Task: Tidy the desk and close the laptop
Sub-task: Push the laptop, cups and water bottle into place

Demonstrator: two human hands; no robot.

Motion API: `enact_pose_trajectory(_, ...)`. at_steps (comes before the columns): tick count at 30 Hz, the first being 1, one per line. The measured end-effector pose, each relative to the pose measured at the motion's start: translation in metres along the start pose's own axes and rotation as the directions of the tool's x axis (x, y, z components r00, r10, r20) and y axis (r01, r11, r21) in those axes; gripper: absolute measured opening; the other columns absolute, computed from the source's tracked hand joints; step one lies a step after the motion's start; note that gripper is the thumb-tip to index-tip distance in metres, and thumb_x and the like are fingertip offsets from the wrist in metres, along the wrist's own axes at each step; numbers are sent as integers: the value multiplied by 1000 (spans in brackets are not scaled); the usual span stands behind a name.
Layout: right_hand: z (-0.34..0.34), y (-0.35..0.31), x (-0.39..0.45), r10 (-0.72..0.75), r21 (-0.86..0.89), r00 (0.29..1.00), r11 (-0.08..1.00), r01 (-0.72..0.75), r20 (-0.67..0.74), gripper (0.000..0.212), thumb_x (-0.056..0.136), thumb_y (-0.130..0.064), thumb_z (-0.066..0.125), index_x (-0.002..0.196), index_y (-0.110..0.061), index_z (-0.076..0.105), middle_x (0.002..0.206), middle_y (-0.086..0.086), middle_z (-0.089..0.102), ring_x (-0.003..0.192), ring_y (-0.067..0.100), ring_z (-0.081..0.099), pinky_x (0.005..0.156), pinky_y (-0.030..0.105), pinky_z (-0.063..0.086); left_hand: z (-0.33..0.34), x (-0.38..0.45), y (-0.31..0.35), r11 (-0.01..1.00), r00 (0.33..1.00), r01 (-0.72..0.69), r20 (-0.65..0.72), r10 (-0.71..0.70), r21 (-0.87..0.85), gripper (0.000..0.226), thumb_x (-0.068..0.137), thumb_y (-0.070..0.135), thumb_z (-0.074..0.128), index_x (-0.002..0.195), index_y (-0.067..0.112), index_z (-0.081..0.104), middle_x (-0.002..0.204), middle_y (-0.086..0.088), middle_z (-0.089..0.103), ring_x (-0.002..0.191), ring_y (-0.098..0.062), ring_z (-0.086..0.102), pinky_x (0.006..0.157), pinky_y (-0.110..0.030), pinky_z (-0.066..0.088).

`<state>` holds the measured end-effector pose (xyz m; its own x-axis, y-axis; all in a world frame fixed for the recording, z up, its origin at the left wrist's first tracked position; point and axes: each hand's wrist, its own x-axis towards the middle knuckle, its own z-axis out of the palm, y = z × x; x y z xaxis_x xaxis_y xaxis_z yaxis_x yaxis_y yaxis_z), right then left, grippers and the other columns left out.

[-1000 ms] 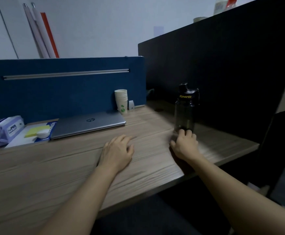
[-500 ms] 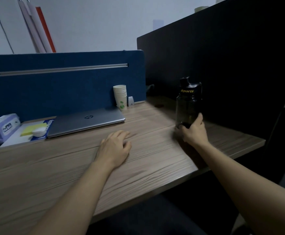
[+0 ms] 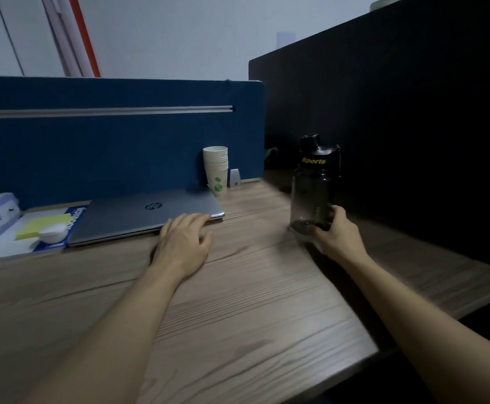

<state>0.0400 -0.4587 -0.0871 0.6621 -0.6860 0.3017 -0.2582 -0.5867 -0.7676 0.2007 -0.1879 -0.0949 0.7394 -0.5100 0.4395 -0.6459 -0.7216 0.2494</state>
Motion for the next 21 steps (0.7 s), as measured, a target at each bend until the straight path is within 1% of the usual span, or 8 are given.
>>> enact_pose_trajectory(3, 23, -11, 12, -2, -6, 1000, 1000, 2, -6, 71, 81, -37, 73, 139, -16, 38, 125, 10, 62, 112, 27, 59, 81, 28, 42, 5, 13, -6, 1000, 1000, 15, 4, -15, 4, 47, 96, 39, 43, 142, 29, 46, 148, 5, 47, 139, -20, 36, 119, -44, 17)
enact_pose_trajectory(7, 51, -26, 25, -19, -7, 1000, 1000, 19, 15, 67, 83, -35, 72, 138, -14, 39, 124, 9, 62, 110, 27, 59, 79, 27, 41, 10, 26, -12, 1000, 1000, 19, 18, -19, -18, 47, 96, 40, 44, 141, 27, 47, 147, 4, 49, 135, -20, 43, 115, -44, 27)
enact_pose_trajectory(13, 89, -42, 50, -63, 19, 998, 998, 62, 31, 62, 82, -33, 73, 132, -16, 41, 125, 8, 60, 110, 25, 58, 85, 33, 47, 20, 53, -28, 999, 1000, -11, -12, 10, -33, 39, 96, 37, 48, 131, 25, 58, 137, 5, 59, 126, -19, 52, 106, -37, 38)
enact_pose_trajectory(17, 109, -48, 69, -68, 17, 997, 998, 67, 30, 60, 82, -32, 73, 130, -16, 41, 125, 7, 57, 109, 23, 56, 86, 34, 50, 24, 70, -37, 1000, 1000, 3, -6, -3, -1, 36, 96, 41, 43, 126, 30, 61, 134, 9, 60, 123, -17, 54, 100, -37, 39)
enact_pose_trajectory(19, 118, -50, 80, -76, -1, 997, 997, 76, 16, 62, 81, -33, 74, 130, -14, 41, 126, 9, 54, 110, 24, 55, 89, 38, 51, 26, 79, -41, 1000, 1000, 18, -1, -18, 22, 36, 95, 44, 40, 123, 33, 61, 132, 12, 61, 121, -17, 54, 97, -37, 41)
enact_pose_trajectory(21, 126, -52, 91, -85, -20, 996, 996, 85, 5, 61, 82, -32, 74, 129, -12, 41, 126, 10, 53, 110, 25, 55, 89, 40, 51, 27, 87, -45, 999, 999, 37, 0, -37, 40, 36, 94, 46, 38, 119, 35, 62, 130, 13, 62, 119, -18, 55, 93, -37, 43)
